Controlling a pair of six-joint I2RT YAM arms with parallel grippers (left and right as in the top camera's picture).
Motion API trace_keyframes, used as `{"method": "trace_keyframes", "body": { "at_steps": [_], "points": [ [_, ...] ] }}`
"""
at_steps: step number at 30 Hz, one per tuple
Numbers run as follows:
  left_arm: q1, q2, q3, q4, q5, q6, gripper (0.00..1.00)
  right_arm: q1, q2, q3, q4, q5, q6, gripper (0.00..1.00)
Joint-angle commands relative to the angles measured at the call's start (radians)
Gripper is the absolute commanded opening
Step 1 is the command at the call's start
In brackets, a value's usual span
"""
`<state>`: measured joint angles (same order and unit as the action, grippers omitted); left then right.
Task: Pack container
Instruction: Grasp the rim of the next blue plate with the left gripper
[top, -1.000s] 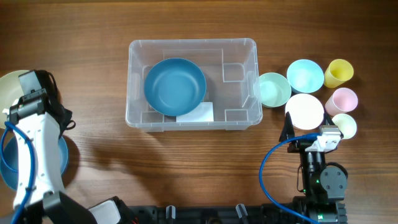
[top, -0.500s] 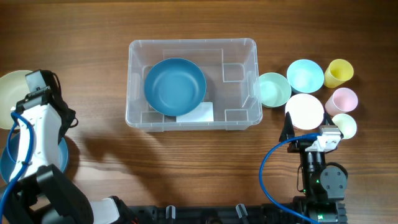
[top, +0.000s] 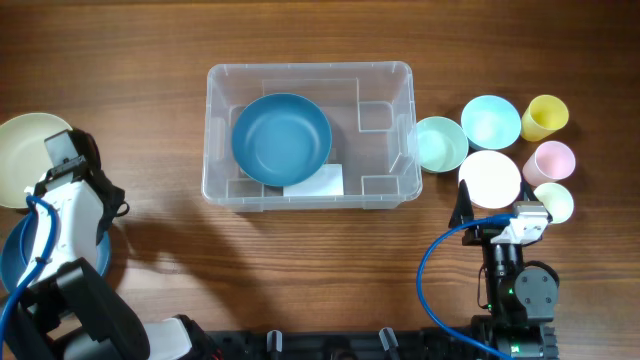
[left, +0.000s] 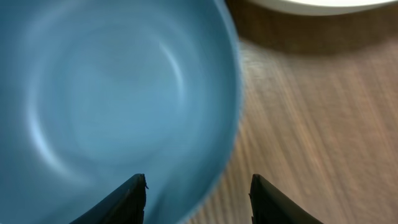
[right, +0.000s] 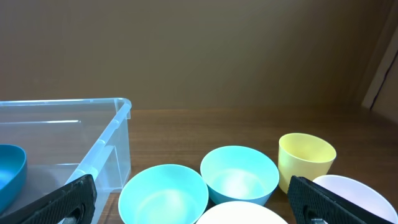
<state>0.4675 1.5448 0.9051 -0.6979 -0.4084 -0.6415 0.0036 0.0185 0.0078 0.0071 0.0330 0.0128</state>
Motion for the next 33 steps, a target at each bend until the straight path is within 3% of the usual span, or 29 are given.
{"method": "trace_keyframes", "body": {
  "at_steps": [1,15,21,23,30,32,33],
  "points": [
    [0.042,0.01,-0.026,0.009,0.027,0.008,0.54,-0.003,-0.005,-0.003,0.003,-0.013,-0.01,1.0],
    [0.068,0.01,-0.101,0.139,0.069,0.009,0.53,-0.003,-0.005,-0.003,0.003,-0.013,-0.01,1.0],
    [0.068,0.011,-0.103,0.153,0.072,0.009,0.44,-0.003,-0.005,-0.003,0.003,-0.013,-0.01,1.0],
    [0.068,0.024,-0.103,0.161,0.072,0.009,0.36,-0.003,-0.005,-0.003,0.003,-0.013,-0.01,1.0],
    [0.068,0.095,-0.103,0.176,0.076,0.009,0.35,-0.003,-0.005,-0.003,0.003,-0.013,-0.01,1.0],
    [0.068,0.105,-0.103,0.185,0.076,0.009,0.26,-0.003,-0.005,-0.003,0.003,-0.013,-0.01,1.0],
    [0.068,0.105,-0.103,0.187,0.076,0.009,0.16,-0.003,-0.005,-0.003,0.003,-0.013,-0.01,1.0]
  ]
}}
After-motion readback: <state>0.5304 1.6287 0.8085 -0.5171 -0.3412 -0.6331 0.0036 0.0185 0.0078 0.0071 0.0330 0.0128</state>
